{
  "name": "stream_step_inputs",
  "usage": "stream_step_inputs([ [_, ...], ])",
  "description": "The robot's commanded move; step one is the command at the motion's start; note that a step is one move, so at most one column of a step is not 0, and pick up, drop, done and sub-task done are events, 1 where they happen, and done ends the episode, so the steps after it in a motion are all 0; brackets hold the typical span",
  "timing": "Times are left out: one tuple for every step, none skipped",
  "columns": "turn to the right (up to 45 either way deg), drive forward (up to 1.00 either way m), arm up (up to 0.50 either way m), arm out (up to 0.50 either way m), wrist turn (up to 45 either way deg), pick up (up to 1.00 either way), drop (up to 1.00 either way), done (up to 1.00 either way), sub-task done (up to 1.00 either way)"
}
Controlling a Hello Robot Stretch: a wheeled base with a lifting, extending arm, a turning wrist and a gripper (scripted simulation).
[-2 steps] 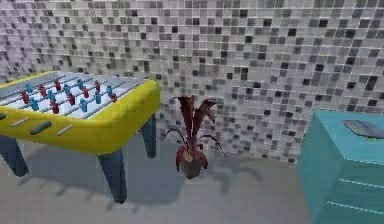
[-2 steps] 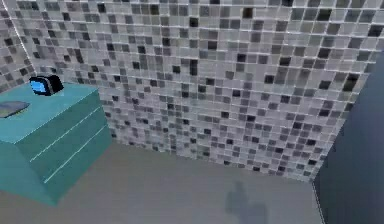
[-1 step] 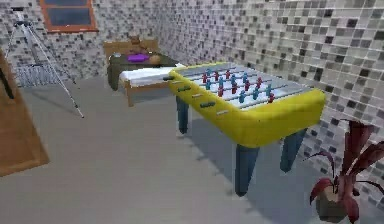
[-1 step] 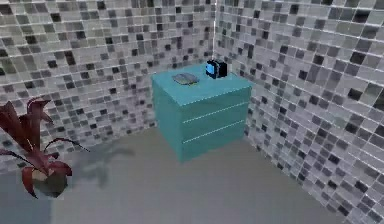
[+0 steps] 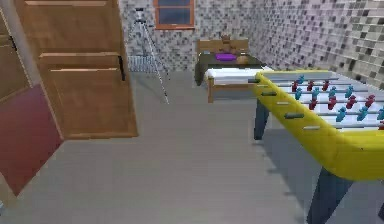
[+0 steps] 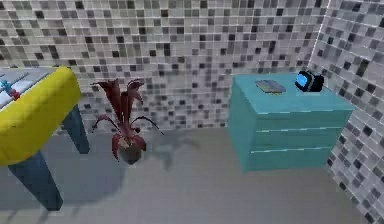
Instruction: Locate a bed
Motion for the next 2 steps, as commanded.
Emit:
stream_step_inputs([
  [0.0,1.0,0.0,0.0,0.0,0.0,0.0,0.0,0.0],
  [0.0,1.0,0.0,0.0,0.0,0.0,0.0,0.0,0.0],
])
